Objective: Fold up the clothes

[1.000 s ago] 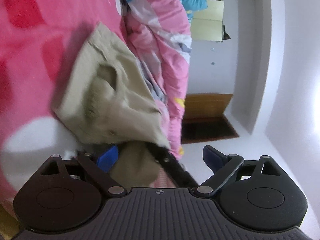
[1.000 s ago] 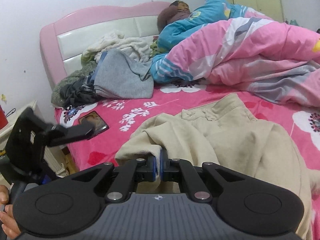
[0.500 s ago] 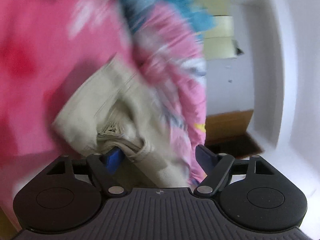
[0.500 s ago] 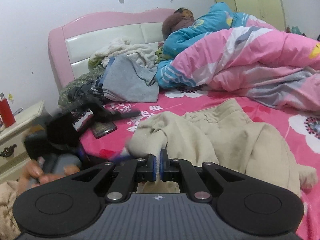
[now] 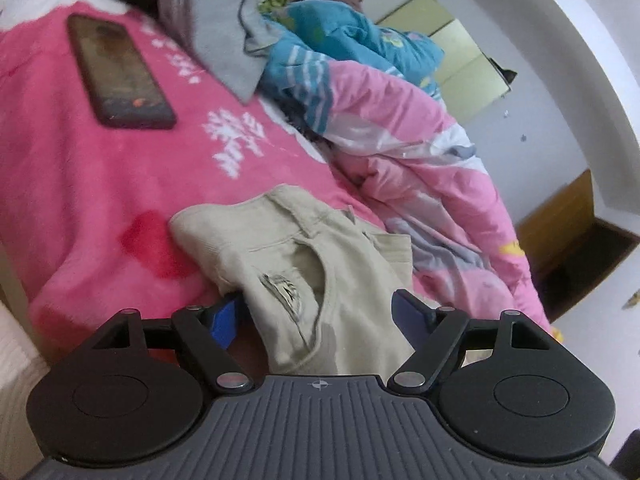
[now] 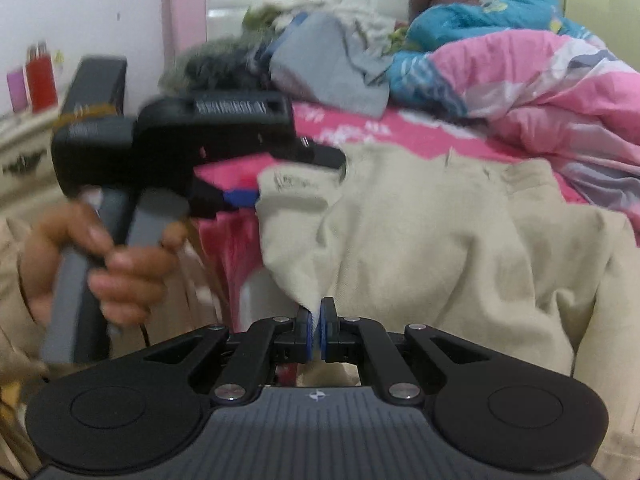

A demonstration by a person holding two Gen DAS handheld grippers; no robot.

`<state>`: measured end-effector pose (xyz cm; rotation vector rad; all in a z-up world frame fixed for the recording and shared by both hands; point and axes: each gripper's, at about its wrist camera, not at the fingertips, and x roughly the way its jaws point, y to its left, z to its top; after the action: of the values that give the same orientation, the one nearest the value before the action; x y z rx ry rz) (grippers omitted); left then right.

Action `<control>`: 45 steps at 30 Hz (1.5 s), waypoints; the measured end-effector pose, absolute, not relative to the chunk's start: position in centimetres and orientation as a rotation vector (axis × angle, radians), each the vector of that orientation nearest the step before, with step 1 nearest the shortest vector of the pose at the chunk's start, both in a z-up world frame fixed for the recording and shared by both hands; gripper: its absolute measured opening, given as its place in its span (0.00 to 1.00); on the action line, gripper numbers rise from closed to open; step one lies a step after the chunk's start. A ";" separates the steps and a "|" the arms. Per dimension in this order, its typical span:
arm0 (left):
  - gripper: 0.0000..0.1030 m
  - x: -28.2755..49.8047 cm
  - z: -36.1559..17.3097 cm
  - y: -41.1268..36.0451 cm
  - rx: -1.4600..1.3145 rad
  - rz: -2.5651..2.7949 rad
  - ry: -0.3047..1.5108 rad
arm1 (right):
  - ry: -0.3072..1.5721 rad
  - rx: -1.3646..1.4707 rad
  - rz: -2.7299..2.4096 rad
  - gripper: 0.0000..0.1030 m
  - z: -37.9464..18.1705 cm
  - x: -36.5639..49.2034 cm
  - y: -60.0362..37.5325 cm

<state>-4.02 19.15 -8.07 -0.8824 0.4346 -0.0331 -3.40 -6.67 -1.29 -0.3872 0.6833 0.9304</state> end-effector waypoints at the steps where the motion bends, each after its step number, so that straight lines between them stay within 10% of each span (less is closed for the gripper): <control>1: 0.73 -3.9 -8.2 19.3 -0.893 -0.035 0.436 | 0.693 -0.393 0.930 0.06 -1.5 -3.3 -6.7; 12: 0.32 -2.7 -7.4 20.6 -0.779 -0.040 0.390 | 0.631 0.020 1.028 0.60 7.4 5.8 -15.5; 16: 0.13 -2.1 -6.8 20.8 -0.706 -0.029 0.373 | 0.710 0.081 0.845 0.64 6.8 14.7 -16.4; 31: 0.09 -1.2 -8.1 21.9 -0.678 -0.084 0.357 | 1.185 0.112 0.837 0.62 -4.6 31.1 -14.4; 36: 0.08 -1.3 -8.4 21.9 -0.675 -0.077 0.337 | 1.119 -0.008 0.710 0.23 -3.3 29.6 -13.3; 45: 0.05 -2.9 -6.3 20.6 -0.572 -0.034 0.251 | 0.660 -0.331 0.544 0.08 6.1 21.3 -10.8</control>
<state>-2.93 20.59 -6.34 -0.5722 0.2506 -0.0338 21.29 -10.80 6.13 -0.3311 0.6600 0.5439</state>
